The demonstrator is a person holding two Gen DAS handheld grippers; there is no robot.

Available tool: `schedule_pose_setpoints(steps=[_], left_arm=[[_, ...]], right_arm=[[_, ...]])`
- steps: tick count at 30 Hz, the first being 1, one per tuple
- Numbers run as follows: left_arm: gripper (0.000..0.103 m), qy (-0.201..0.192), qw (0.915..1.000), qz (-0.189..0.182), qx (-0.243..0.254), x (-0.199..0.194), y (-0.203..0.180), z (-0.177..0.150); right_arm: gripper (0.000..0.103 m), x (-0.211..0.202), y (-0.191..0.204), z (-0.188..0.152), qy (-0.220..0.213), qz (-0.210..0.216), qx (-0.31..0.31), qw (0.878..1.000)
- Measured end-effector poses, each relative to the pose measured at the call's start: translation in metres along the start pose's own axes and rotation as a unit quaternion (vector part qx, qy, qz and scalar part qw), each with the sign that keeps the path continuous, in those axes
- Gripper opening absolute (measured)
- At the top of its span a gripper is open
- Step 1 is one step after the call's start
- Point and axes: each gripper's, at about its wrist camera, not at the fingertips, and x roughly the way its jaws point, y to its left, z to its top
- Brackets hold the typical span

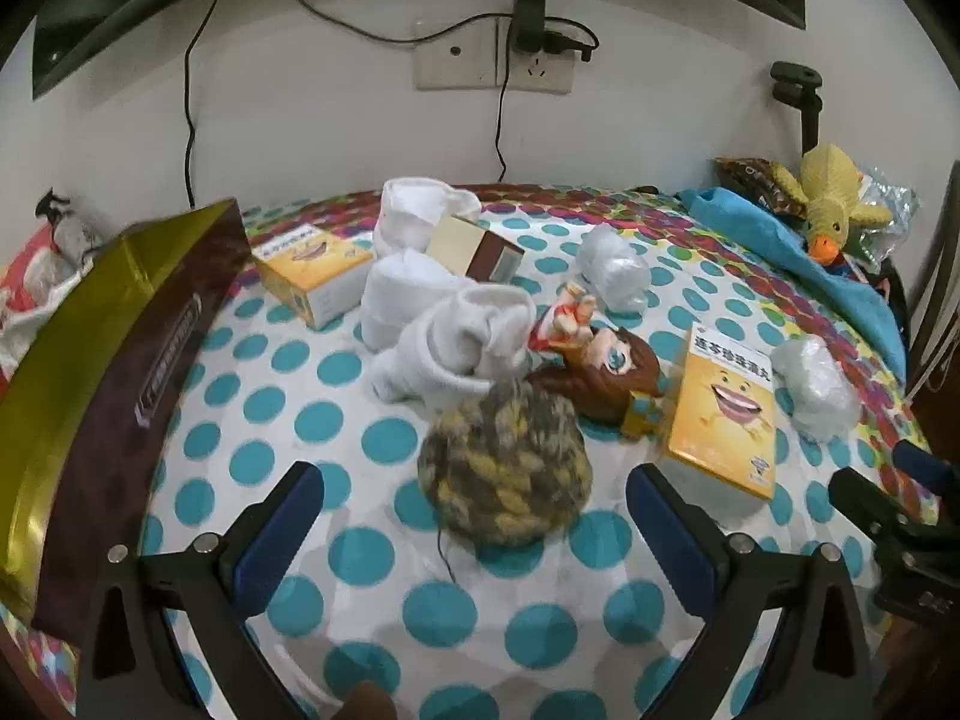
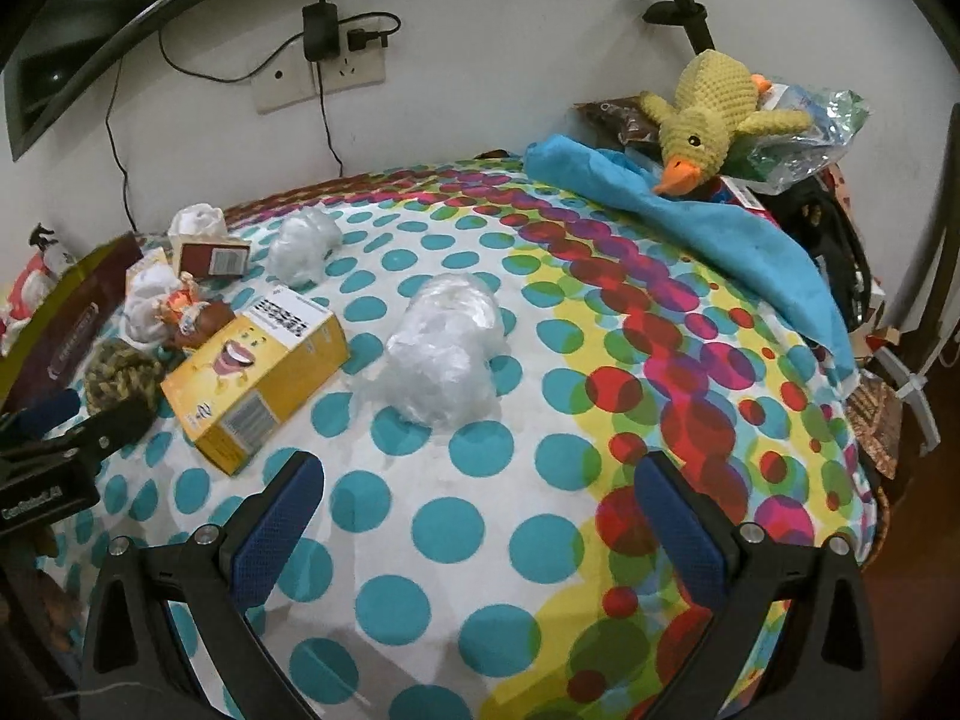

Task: Organize objects
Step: 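Grasp the braided rope ball with the left tool while the right tool grasps the plastic-wrapped bundle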

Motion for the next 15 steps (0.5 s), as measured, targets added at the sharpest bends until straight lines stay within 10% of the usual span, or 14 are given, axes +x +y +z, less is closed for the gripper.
schedule_pose_setpoints(steps=[7, 12, 15], left_arm=[[0.103, 0.029, 0.9995, -0.005, -0.011, 0.017, 0.002, 0.007], [0.054, 0.036, 0.999, -0.019, -0.02, 0.02, 0.004, 0.006], [0.055, 0.039, 0.9987, -0.018, -0.027, 0.017, 0.005, 0.006]], right_arm=[[0.103, 0.003, 0.011, 0.002, 0.004, 0.01, -0.012, 1.0], [0.103, 0.011, 0.011, 0.006, 0.02, 0.018, -0.005, 1.0], [0.103, 0.013, 0.009, 0.007, 0.024, 0.022, 0.001, 0.999]])
